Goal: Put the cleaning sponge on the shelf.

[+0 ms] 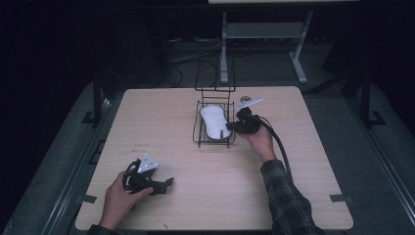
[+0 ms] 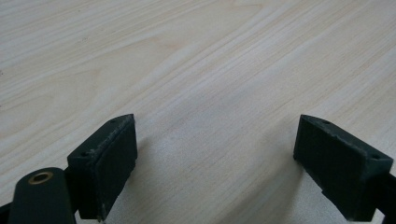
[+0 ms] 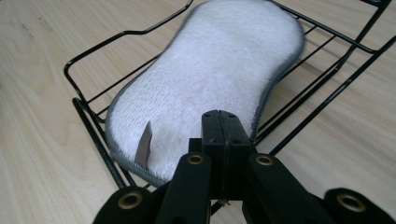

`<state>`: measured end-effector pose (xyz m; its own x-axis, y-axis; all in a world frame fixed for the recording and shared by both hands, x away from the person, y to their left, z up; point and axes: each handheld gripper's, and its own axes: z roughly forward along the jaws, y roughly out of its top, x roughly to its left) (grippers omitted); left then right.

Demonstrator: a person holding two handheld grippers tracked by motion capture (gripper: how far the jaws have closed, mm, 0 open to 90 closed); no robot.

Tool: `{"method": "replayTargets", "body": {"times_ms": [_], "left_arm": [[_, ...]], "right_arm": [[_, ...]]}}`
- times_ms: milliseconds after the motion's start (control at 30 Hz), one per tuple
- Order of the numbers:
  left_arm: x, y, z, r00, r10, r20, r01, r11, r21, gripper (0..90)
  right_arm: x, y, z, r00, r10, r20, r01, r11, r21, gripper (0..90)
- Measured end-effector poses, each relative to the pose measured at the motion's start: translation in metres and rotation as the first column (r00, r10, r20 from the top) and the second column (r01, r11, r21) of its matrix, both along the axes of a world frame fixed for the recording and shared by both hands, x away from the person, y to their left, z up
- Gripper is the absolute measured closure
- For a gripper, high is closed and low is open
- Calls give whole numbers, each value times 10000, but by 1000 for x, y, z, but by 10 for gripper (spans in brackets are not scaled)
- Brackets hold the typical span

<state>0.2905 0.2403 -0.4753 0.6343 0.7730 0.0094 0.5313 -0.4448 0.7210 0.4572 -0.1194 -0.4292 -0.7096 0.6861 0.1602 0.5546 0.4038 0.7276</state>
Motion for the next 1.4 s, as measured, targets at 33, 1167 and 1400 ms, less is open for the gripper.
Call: {"method": "replayTargets", "body": {"times_ms": [33,1167,1400], "left_arm": [[0,0,0,10000,0,-2,0,10000,1,127],[0,0,0,10000,14,18,-14,10000,-13,127],[0,0,0,10000,14,21,-14,10000,-17,127]], "right_arm": [[0,0,0,10000,58,17,-58,10000,-4,900],[-40,-39,23,9950,-593,798,594,9982,8,519],[-58,-54,18,9900,-1134,837,1149,9933,-136,322]]}}
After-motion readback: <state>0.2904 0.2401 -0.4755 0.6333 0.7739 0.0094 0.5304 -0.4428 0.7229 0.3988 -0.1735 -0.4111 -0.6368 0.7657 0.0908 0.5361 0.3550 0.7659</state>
